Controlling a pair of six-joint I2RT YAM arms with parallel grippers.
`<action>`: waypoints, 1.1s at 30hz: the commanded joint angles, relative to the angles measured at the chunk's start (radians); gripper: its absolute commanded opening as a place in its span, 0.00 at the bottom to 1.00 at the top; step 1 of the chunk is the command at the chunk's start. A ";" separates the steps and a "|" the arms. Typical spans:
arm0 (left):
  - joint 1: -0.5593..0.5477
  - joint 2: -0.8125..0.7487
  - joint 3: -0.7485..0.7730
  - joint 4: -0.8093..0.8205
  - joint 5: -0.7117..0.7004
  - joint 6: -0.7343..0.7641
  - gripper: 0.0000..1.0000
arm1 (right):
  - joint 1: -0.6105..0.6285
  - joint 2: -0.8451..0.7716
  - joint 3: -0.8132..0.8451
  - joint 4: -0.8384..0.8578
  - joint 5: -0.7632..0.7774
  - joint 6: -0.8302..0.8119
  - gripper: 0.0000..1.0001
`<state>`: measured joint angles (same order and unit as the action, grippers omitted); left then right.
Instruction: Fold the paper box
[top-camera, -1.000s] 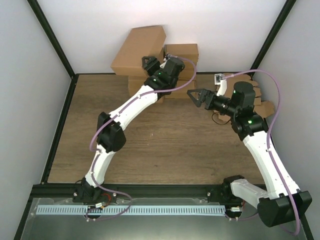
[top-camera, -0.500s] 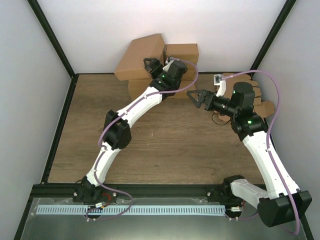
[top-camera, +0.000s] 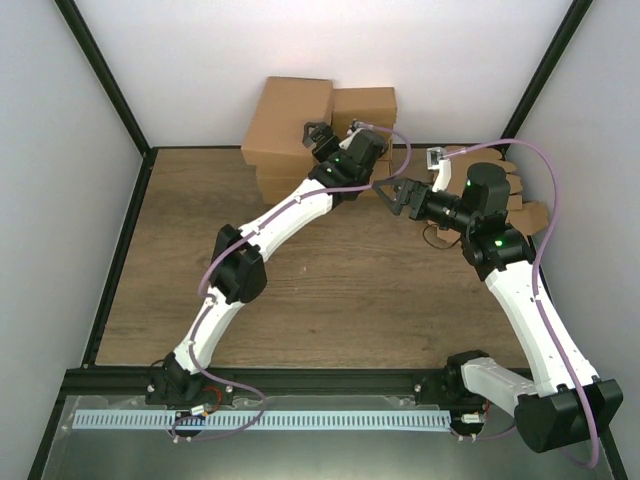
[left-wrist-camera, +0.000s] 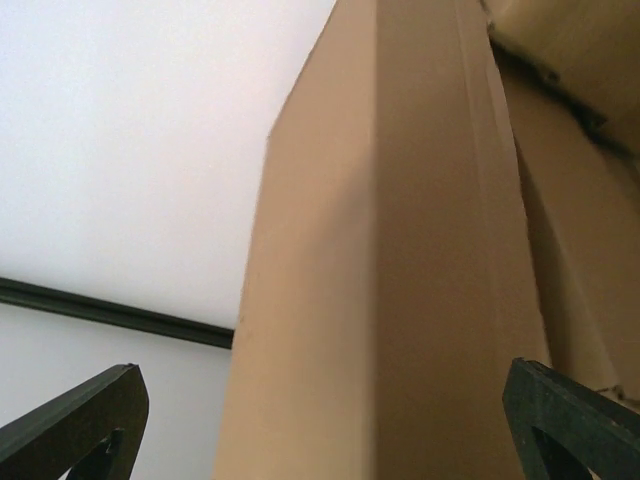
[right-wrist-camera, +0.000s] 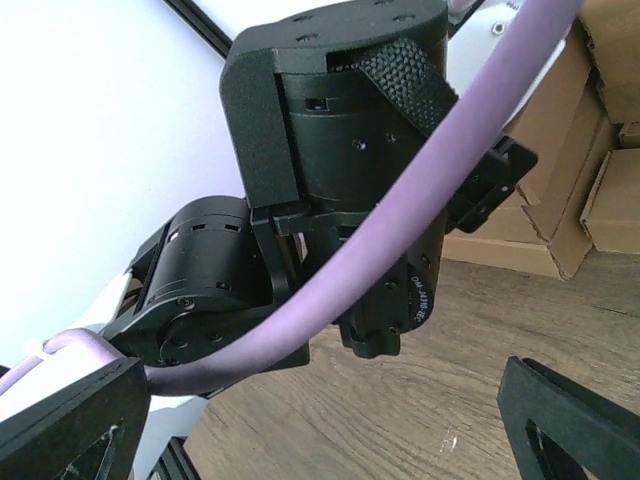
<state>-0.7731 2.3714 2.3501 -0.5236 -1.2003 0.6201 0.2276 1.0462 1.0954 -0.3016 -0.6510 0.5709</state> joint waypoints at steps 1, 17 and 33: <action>-0.015 -0.025 0.065 -0.013 0.107 -0.116 1.00 | 0.000 0.001 0.014 0.019 -0.010 0.010 0.99; -0.013 -0.412 -0.125 -0.090 0.729 -0.602 1.00 | -0.001 0.007 0.015 0.006 -0.010 -0.006 0.99; 0.400 -0.941 -0.915 0.079 1.141 -0.733 1.00 | 0.000 0.028 0.013 0.024 -0.041 -0.007 0.99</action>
<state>-0.4477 1.4738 1.5555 -0.5240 -0.2565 -0.1490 0.2310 1.0725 1.0954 -0.2844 -0.6769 0.5732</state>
